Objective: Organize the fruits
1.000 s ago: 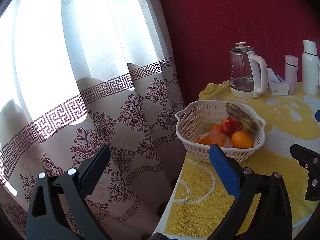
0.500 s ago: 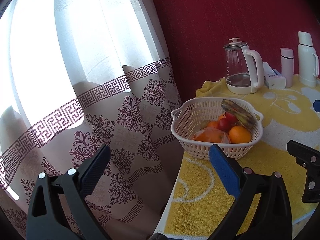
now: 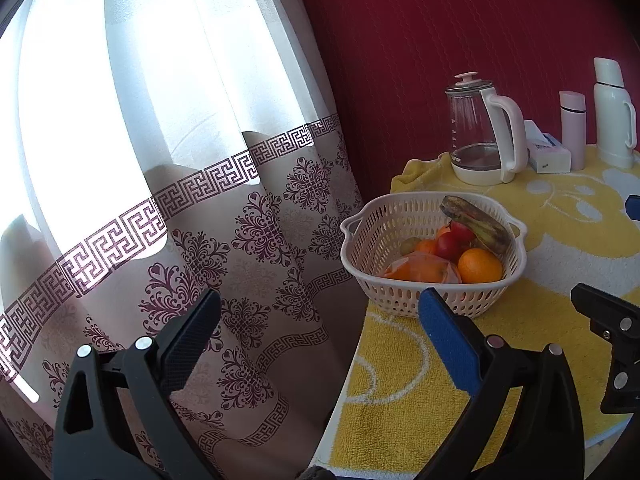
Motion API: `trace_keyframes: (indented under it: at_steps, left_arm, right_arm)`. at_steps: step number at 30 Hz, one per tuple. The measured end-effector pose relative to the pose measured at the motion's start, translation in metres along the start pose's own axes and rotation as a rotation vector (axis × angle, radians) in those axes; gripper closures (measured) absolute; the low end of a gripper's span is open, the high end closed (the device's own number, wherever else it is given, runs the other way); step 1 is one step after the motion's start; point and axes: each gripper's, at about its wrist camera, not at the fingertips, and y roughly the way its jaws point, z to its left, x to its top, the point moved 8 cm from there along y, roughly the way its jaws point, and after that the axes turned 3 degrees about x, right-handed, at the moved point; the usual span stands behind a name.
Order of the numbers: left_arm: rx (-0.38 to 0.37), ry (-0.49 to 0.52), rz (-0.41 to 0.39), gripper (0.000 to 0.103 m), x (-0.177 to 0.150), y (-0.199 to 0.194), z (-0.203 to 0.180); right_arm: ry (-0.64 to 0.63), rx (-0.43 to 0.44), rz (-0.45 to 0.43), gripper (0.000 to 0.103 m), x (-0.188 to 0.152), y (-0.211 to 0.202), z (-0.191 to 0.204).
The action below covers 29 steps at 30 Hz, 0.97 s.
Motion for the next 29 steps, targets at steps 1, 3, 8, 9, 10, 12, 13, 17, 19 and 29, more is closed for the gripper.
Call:
trace_keyframes:
  at_steps: [1,3,8,9,10,12,13,17,19,29]
  left_arm:
    - [0.000,0.000,0.000,0.003,0.000,0.000,0.000]
    - [0.000,0.001,-0.002,0.003,0.000,0.000,0.000]
    - [0.000,0.002,-0.002,0.003,-0.001,0.000,0.001]
    - [0.000,0.002,-0.002,0.003,0.000,0.000,0.000]
    - [0.000,0.002,-0.002,0.003,0.000,0.000,0.000]
    - [-0.001,0.006,-0.003,0.003,0.000,0.000,0.000]
    - [-0.001,0.007,-0.004,0.003,0.000,-0.001,-0.001]
    - [-0.007,0.020,-0.009,0.003,0.001,-0.004,-0.006]
    - [-0.014,0.031,-0.012,0.003,0.001,-0.006,-0.012]
    - [-0.144,0.081,0.010,0.003,0.001,-0.021,-0.065]
  right_arm:
    - [-0.001,0.001,0.000,0.005,0.000,0.000,0.001]
    - [-0.004,0.005,0.001,0.005,0.000,0.000,0.002]
    - [-0.007,0.011,0.003,0.005,-0.001,0.001,0.004]
    - [-0.006,0.014,0.003,0.005,-0.002,0.001,0.004]
    - [-0.005,0.019,0.004,0.005,-0.002,0.001,0.004]
    - [-0.002,0.028,0.005,0.005,-0.003,0.001,0.004]
    - [-0.002,0.031,0.005,0.005,-0.003,0.001,0.004]
    - [0.002,0.039,-0.007,0.005,-0.005,-0.002,0.000]
    - [0.005,0.027,-0.008,0.005,-0.007,-0.003,-0.005]
    - [0.077,-0.053,0.069,0.005,-0.038,-0.005,-0.061]
